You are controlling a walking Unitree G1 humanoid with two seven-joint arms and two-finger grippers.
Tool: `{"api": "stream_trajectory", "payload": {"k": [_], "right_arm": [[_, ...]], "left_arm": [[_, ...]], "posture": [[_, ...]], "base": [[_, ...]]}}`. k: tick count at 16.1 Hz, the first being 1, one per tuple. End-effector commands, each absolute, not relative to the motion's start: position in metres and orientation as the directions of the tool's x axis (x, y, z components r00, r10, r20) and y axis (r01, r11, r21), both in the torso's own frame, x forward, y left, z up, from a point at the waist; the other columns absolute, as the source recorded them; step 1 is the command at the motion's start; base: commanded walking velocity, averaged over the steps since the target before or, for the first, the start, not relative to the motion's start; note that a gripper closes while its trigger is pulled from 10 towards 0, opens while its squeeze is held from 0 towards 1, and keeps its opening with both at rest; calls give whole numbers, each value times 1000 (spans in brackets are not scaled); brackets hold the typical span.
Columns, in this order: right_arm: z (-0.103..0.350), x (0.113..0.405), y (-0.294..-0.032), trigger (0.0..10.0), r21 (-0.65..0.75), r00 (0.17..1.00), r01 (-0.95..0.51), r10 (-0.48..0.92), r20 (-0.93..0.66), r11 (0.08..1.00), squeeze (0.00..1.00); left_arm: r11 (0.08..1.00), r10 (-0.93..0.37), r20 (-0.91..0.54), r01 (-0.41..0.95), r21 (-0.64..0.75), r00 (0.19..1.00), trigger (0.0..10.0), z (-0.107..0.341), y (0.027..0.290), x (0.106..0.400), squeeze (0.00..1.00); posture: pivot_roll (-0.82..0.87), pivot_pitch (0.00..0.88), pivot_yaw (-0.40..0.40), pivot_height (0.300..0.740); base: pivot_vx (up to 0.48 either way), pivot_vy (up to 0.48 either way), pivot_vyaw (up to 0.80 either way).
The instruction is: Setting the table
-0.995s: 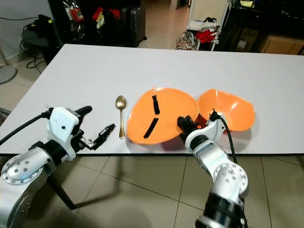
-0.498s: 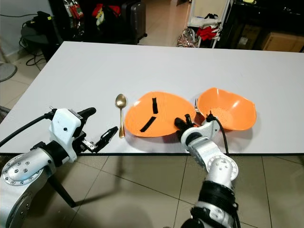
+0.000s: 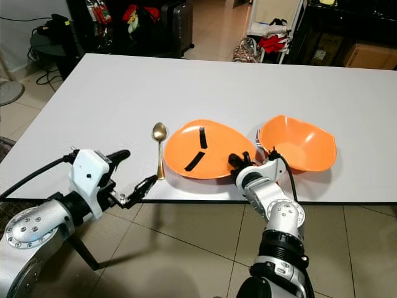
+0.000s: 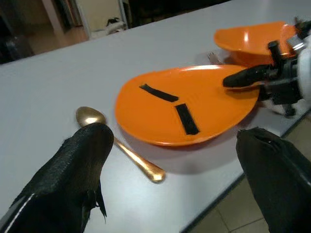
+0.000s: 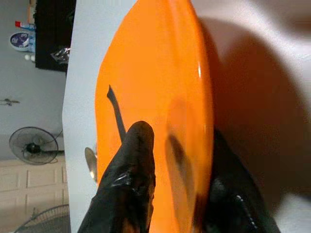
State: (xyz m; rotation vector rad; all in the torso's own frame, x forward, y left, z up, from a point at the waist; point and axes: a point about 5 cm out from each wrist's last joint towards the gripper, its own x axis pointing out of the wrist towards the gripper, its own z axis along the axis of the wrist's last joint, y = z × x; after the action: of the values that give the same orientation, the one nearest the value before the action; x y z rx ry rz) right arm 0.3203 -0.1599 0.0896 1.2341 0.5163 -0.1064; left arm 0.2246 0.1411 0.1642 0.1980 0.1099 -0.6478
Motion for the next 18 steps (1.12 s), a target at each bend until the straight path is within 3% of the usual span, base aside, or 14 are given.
{"api": "stream_trajectory", "payload": {"k": [1,8,15,18], "right_arm": [[96,325,-161,10000,877,894,326,188,-408,354,1000],[93,314,-166,10000,826,881,329,167,-443,457,1000],[113,277,-193,10000,753,889,329,82,-450,569,1000],[127,262,-188,10000,744,894,302,94,-438,596,1000]], "left_arm": [[763,-614,-160,633,132,773,10000,167,138,221,0],[758,-616,-176,639,132,768,10000,164,137,219,0],[758,-617,-178,640,128,766,10000,163,137,217,0],[755,-620,-177,643,128,764,10000,164,137,217,0]], "posture": [[0,15,-44,740],[-7,1,-46,740],[-22,9,-42,740],[-31,14,-40,740]], "base": [[0,0,0],[0,0,0],[0,0,0],[0,0,0]]}}
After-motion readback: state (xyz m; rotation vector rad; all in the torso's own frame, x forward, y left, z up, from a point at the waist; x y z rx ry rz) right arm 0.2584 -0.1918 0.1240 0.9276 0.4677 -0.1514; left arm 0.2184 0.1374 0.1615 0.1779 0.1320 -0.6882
